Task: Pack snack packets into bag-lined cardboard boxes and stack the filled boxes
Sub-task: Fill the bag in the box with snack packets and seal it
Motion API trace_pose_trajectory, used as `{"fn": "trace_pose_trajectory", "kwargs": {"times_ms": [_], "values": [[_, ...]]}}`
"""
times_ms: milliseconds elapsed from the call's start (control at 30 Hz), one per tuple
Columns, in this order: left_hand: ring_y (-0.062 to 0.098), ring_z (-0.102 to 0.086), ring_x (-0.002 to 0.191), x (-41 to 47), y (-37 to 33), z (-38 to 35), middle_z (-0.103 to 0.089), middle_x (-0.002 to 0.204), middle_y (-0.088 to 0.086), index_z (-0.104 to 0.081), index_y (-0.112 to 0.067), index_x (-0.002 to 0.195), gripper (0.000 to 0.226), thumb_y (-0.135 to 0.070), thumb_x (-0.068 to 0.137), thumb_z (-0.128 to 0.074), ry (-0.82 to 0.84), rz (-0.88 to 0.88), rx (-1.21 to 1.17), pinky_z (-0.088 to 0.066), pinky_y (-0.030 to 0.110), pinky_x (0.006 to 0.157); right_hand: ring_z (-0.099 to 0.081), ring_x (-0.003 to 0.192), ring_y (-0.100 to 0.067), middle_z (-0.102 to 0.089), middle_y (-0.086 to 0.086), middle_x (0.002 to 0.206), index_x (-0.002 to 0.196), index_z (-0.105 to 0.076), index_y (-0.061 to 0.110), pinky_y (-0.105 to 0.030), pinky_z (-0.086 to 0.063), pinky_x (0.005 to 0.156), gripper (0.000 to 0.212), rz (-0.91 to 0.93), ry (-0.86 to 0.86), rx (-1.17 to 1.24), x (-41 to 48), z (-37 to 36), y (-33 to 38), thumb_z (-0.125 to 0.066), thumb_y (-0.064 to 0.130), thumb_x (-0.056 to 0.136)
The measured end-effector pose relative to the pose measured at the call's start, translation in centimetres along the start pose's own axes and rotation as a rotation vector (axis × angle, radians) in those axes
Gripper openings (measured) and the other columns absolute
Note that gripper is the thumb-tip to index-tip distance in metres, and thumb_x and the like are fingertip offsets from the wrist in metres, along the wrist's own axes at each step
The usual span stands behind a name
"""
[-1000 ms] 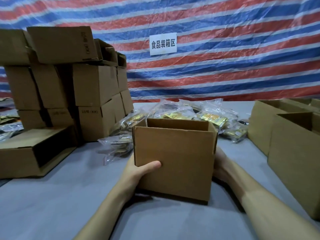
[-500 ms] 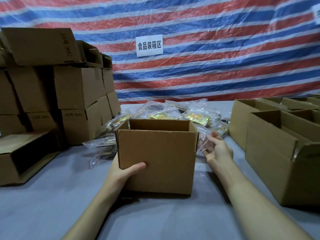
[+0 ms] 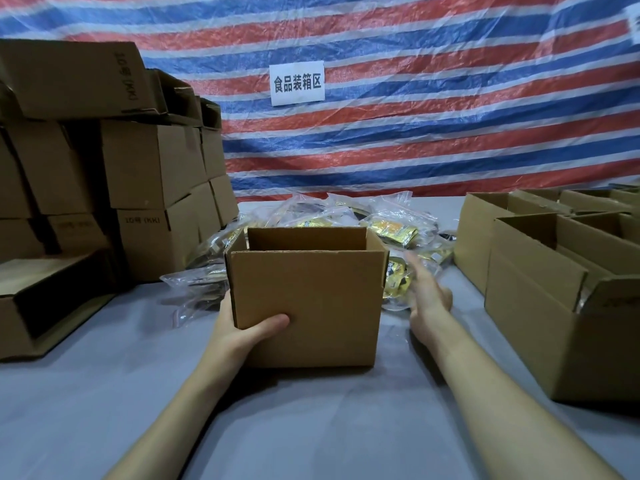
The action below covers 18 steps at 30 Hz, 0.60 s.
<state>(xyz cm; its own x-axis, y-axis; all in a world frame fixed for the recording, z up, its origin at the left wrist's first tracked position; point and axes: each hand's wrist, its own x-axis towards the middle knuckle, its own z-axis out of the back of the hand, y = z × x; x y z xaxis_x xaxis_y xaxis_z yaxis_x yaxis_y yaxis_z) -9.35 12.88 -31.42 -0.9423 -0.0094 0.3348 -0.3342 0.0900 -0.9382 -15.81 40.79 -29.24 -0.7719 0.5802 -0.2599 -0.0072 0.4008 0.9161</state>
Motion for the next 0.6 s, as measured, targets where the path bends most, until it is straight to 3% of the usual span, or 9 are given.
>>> {"fn": "trace_pose_trajectory", "kwargs": {"times_ms": [67, 167, 267, 333, 433, 500, 600], "values": [[0.015, -0.072, 0.105, 0.0, 0.1, 0.0, -0.074, 0.118, -0.002, -0.057, -0.02, 0.131, 0.093, -0.04, 0.046, -0.09, 0.002, 0.009, 0.008, -0.058, 0.021, 0.077, -0.055, 0.093, -0.022, -0.057, -0.006, 0.104, 0.121, -0.05, 0.004, -0.033, -0.044, 0.077, 0.077, 0.052, 0.13, -0.127, -0.4, -0.3, -0.6, -0.089, 0.032, 0.061], [0.018, -0.072, 0.107, 0.1, 0.3, 0.2, -0.074, 0.119, 0.0, -0.056, -0.017, 0.133, 0.095, -0.042, 0.047, -0.09, 0.019, 0.037, 0.007, -0.059, 0.022, 0.076, -0.057, 0.101, -0.026, -0.056, -0.011, 0.122, 0.141, -0.038, 0.001, -0.032, -0.044, 0.079, 0.07, 0.19, 0.217, -0.379, -0.6, -0.4, -1.4, -0.063, -0.007, 0.075], [0.016, -0.072, 0.104, 0.1, 0.4, 0.2, -0.074, 0.117, 0.0, -0.055, -0.017, 0.132, 0.097, -0.042, 0.046, -0.09, 0.022, 0.052, 0.01, -0.059, 0.022, 0.075, -0.06, 0.093, -0.025, -0.059, -0.01, 0.115, 0.146, -0.039, -0.002, -0.03, -0.046, 0.071, 0.063, 0.252, 0.212, -0.459, -0.8, -0.3, -1.6, -0.045, -0.014, 0.085], [0.017, -0.072, 0.105, 0.1, 0.3, 0.1, -0.074, 0.118, 0.0, -0.054, -0.017, 0.132, 0.096, -0.04, 0.046, -0.091, 0.033, 0.052, 0.011, -0.059, 0.023, 0.076, -0.058, 0.093, -0.027, -0.06, -0.015, 0.112, 0.135, -0.051, -0.005, -0.032, -0.045, 0.074, 0.051, 0.28, 0.138, -0.496, -0.9, -0.1, -1.6, -0.049, -0.01, 0.084], [0.019, -0.072, 0.107, 0.1, 0.0, 0.0, -0.073, 0.12, 0.001, -0.055, -0.019, 0.131, 0.093, -0.038, 0.047, -0.092, 0.063, 0.046, 0.018, -0.059, 0.026, 0.079, -0.059, 0.08, -0.032, -0.063, -0.013, 0.087, 0.086, -0.06, 0.001, -0.032, -0.04, 0.057, 0.009, 0.338, 0.036, -0.685, -1.4, 0.4, -1.5, -0.065, 0.003, 0.079], [0.02, -0.072, 0.106, 0.1, -0.2, 0.1, -0.075, 0.117, 0.002, -0.06, -0.022, 0.124, 0.083, -0.037, 0.049, -0.092, 0.071, 0.04, 0.019, -0.059, 0.028, 0.08, -0.058, 0.076, -0.031, -0.061, -0.014, 0.082, 0.07, -0.05, 0.008, -0.032, -0.037, 0.055, 0.027, 0.359, 0.015, -0.794, -1.5, 0.7, -1.0, -0.075, 0.012, 0.079], [0.024, -0.072, 0.107, 0.0, -0.5, 0.2, -0.074, 0.117, 0.006, -0.065, -0.024, 0.119, 0.074, -0.036, 0.051, -0.092, 0.085, 0.025, 0.038, -0.059, 0.035, 0.087, -0.061, 0.09, -0.032, -0.062, -0.014, 0.093, 0.073, -0.049, 0.011, -0.032, -0.041, 0.067, 0.035, 0.347, 0.056, -1.002, -1.9, 1.0, 0.4, -0.078, 0.026, 0.086]]}}
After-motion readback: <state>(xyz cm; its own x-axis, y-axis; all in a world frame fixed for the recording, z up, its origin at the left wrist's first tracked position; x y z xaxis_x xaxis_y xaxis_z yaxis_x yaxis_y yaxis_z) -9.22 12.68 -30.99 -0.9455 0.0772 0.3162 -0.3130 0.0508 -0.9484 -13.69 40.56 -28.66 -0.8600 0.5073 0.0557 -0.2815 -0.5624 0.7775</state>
